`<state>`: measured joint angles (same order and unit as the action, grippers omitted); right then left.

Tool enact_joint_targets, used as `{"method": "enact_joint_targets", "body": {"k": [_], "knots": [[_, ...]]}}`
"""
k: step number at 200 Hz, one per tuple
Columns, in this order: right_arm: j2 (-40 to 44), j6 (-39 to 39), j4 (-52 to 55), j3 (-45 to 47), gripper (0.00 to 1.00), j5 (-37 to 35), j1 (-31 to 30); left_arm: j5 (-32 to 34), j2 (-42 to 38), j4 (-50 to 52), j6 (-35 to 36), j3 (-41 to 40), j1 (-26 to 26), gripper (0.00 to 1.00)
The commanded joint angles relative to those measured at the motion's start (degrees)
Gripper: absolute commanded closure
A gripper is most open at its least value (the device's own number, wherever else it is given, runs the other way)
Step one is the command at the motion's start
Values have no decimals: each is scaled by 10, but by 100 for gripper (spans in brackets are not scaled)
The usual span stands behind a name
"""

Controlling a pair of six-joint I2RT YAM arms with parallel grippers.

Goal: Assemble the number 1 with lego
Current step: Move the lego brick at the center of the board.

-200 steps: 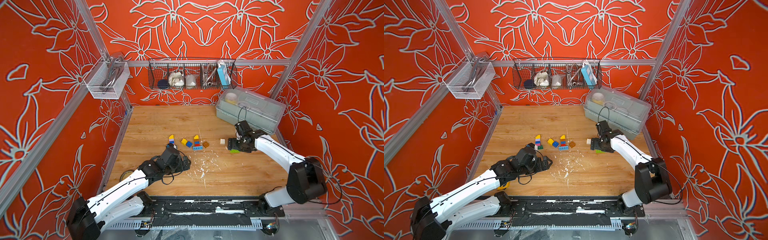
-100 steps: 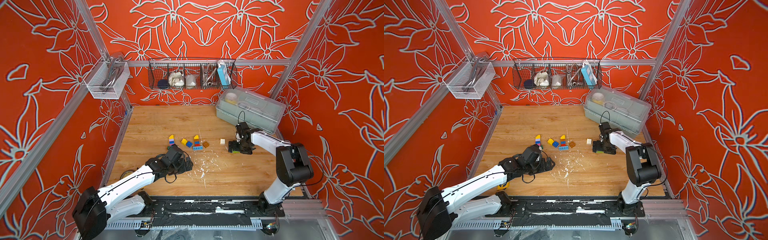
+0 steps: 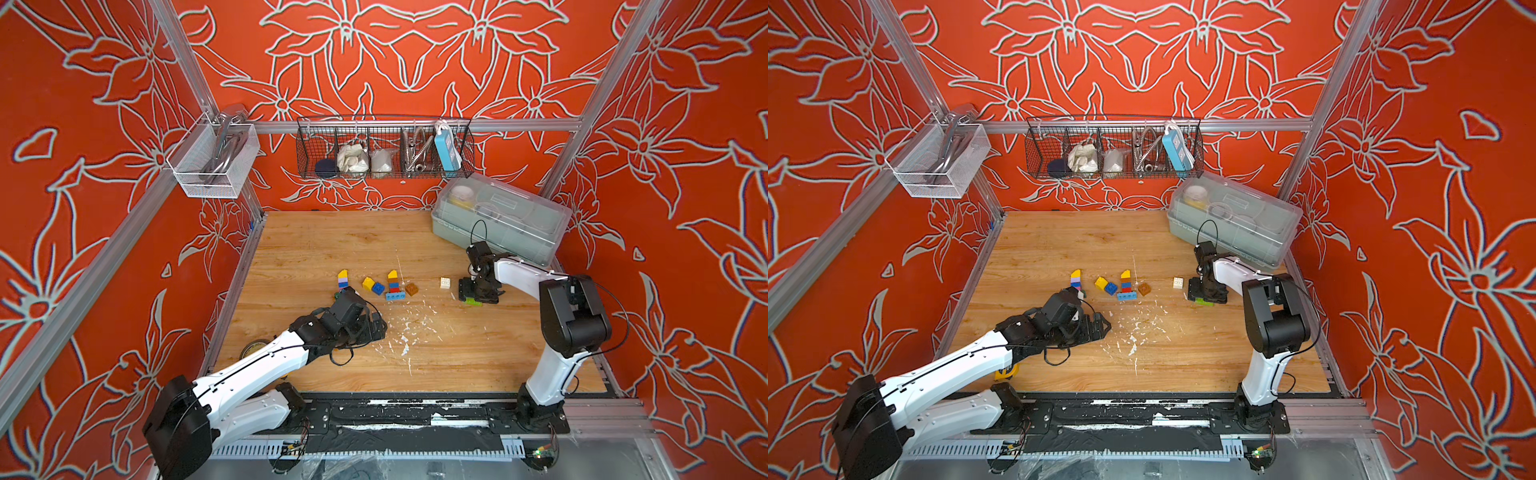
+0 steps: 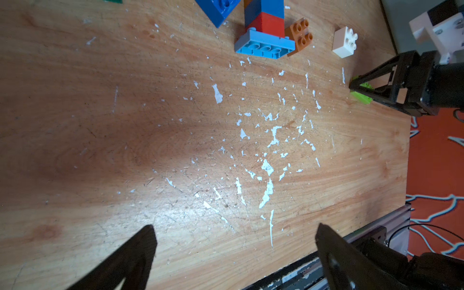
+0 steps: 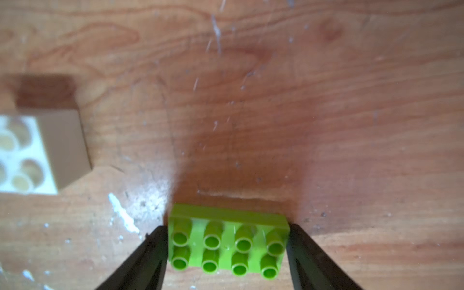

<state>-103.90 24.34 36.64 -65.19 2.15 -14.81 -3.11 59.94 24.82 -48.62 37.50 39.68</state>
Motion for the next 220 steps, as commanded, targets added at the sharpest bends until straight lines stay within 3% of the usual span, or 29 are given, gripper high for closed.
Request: {"method": "enact_joint_targets", "body": {"k": [1, 39, 77, 129, 184, 220], "knots": [[-23, 16, -8, 6, 33, 8, -4, 5, -10, -4, 7, -1, -3, 1], [8, 47, -24, 32, 44, 25, -38, 7, -19, -6, 5, -7, -4, 1], [39, 90, -3, 27, 45, 9, -129, 10, -27, -9, 2, -16, -5, 1], [85, 200, -34, 63, 44, -1, -245, 39, -101, 3, -18, -40, -6, 1], [34, 264, -9, 30, 44, -34, -350, 57, -159, 23, -41, -64, -7, 1], [1, 296, -4, 4, 42, -41, -383, 57, -188, 27, -46, -76, -8, 1]]}}
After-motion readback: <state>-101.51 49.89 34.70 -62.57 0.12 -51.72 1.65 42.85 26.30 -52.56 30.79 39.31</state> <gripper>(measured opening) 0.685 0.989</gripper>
